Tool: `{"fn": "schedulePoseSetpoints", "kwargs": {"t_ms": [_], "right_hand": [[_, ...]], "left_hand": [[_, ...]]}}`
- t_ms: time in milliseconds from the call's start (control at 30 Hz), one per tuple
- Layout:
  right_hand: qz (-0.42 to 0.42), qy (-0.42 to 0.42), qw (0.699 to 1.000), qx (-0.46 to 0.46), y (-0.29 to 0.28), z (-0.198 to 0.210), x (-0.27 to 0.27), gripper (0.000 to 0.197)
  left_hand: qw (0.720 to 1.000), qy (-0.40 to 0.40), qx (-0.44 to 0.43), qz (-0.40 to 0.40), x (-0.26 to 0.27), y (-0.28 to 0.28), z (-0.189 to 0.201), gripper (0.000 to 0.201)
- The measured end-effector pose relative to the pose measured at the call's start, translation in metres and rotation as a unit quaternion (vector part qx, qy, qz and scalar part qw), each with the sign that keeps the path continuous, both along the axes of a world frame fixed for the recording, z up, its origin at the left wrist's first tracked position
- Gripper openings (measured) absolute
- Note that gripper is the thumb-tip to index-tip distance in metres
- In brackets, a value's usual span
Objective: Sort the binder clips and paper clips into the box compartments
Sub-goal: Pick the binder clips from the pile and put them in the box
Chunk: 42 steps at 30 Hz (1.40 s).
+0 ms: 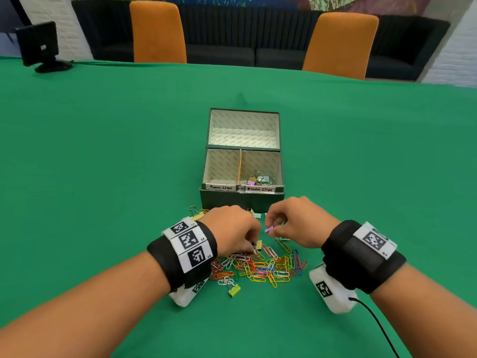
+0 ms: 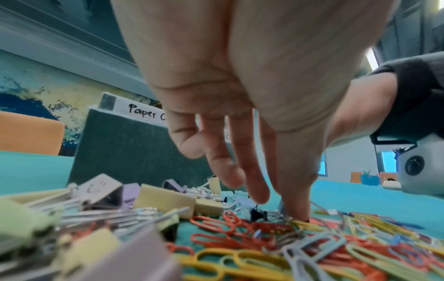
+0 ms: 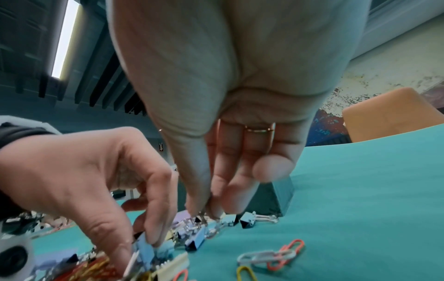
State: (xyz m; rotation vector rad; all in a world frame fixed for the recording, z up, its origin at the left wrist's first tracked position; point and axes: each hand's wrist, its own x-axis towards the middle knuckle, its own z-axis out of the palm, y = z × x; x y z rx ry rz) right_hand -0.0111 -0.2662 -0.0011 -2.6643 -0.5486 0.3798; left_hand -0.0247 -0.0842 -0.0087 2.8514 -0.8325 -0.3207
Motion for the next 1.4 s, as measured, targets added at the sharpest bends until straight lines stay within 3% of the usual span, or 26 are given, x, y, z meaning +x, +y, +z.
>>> {"fn": "schedulePoseSetpoints", "kwargs": {"t_ms": [167, 333, 433, 533, 600, 767, 900, 967, 1067, 1267, 1400], "right_hand": [[-0.046, -0.048, 0.990, 0.125, 0.000, 0.016, 0.012, 0.006], [-0.133, -0.221, 0.939, 0.229, 0.008, 0.033, 0.039, 0.007], [-0.130, -0.266, 0.943, 0.154, 0.008, 0.029, 0.052, 0.009], [-0.105, -0.219, 0.970, 0.024, 0.002, 0.014, 0.055, 0.017], [-0.120, -0.222, 0.966, 0.064, -0.005, 0.008, 0.051, 0.019], [-0.126, -0.321, 0.924, 0.164, -0.013, 0.005, 0.027, 0.012], [-0.104, -0.236, 0.954, 0.153, -0.019, -0.001, 0.015, 0.011], [-0.076, -0.159, 0.981, 0.080, -0.021, -0.003, 0.012, 0.015], [-0.038, -0.060, 0.997, -0.031, -0.019, -0.003, 0.010, 0.020], [-0.004, -0.053, 0.990, -0.132, 0.000, -0.005, 0.017, 0.039], [0.001, -0.062, 0.985, -0.162, 0.009, -0.010, 0.020, 0.040]], "left_hand": [[0.989, 0.036, -0.138, 0.035, 0.002, 0.009, 0.008, 0.010], [0.971, 0.012, -0.232, 0.055, 0.016, 0.013, 0.029, 0.008], [0.965, -0.037, -0.244, 0.090, 0.028, 0.015, 0.042, 0.010], [0.952, -0.083, -0.267, 0.126, 0.038, 0.016, 0.049, 0.015], [0.944, -0.118, -0.272, 0.145, 0.042, 0.011, 0.051, 0.014], [0.941, -0.210, -0.224, 0.141, 0.058, -0.016, 0.051, 0.009], [0.955, -0.189, -0.177, 0.143, 0.073, -0.027, 0.043, 0.018], [0.965, -0.167, -0.157, 0.127, 0.071, -0.028, 0.038, 0.024], [0.972, -0.147, -0.159, 0.096, 0.058, -0.025, 0.037, 0.014], [0.995, -0.058, -0.042, 0.070, 0.032, -0.006, 0.033, 0.014], [0.997, -0.029, 0.011, 0.072, 0.023, 0.006, 0.025, 0.005]]}}
